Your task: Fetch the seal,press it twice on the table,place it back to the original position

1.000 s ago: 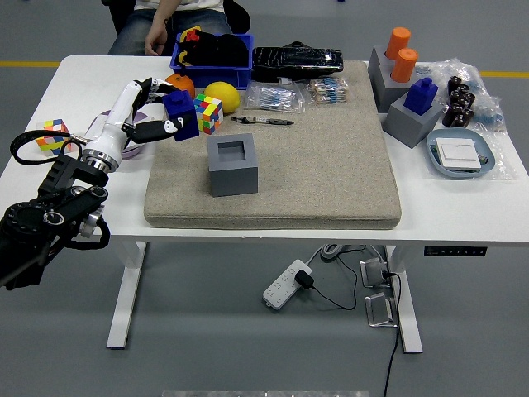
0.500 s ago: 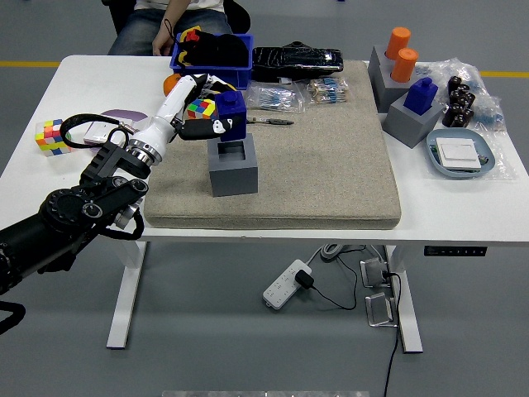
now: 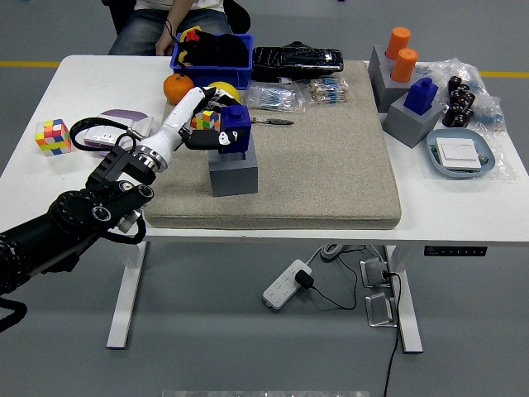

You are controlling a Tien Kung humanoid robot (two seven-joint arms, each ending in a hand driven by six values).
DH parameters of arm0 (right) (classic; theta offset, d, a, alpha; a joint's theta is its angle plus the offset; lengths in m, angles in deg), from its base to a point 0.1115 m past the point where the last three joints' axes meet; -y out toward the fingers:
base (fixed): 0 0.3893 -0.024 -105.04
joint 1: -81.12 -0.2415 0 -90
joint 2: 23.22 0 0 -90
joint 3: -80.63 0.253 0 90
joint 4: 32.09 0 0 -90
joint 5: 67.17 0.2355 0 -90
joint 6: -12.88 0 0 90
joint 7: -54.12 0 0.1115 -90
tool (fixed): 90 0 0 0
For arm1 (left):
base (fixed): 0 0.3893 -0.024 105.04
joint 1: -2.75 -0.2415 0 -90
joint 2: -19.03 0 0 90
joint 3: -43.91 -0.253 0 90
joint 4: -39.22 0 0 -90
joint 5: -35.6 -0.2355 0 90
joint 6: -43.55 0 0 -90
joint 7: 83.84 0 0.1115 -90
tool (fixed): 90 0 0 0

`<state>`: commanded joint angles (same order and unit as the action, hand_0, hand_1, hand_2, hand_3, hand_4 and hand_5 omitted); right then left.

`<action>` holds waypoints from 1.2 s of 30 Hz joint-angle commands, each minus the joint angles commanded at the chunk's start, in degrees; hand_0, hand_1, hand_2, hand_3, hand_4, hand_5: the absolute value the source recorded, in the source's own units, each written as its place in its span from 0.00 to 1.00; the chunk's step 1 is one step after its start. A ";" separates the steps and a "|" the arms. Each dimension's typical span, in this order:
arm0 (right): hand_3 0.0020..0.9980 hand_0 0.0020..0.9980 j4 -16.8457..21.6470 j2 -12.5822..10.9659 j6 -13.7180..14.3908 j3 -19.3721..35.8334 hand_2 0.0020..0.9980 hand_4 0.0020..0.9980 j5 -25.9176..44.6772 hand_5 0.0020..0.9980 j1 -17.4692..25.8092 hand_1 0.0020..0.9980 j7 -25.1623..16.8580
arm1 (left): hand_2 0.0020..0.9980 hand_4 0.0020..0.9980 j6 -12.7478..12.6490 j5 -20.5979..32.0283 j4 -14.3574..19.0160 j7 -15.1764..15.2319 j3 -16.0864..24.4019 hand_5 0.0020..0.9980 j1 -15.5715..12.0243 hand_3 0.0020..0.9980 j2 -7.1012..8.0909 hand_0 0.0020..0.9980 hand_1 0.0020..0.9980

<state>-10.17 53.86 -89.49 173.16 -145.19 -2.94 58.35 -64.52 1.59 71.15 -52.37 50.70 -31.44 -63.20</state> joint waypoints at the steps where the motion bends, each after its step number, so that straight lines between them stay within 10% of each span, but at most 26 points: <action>1: 0.76 0.86 0.01 -0.03 -0.01 -0.05 0.76 0.84 0.02 0.53 -0.02 0.80 0.00 | 0.38 0.72 0.01 -0.17 -0.15 0.03 -0.30 0.00 0.08 0.50 -0.07 0.66 0.46; 36: 0.76 0.86 -0.02 -0.49 -0.02 -0.96 0.76 0.84 0.17 0.53 -0.25 0.80 0.02 | 0.39 0.72 -0.65 0.55 -2.62 0.33 -5.25 0.00 0.58 0.50 -1.02 0.66 0.46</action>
<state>-10.19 53.37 -89.51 172.20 -145.02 -3.19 58.37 -65.17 2.13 68.53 -52.04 45.45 -30.86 -64.22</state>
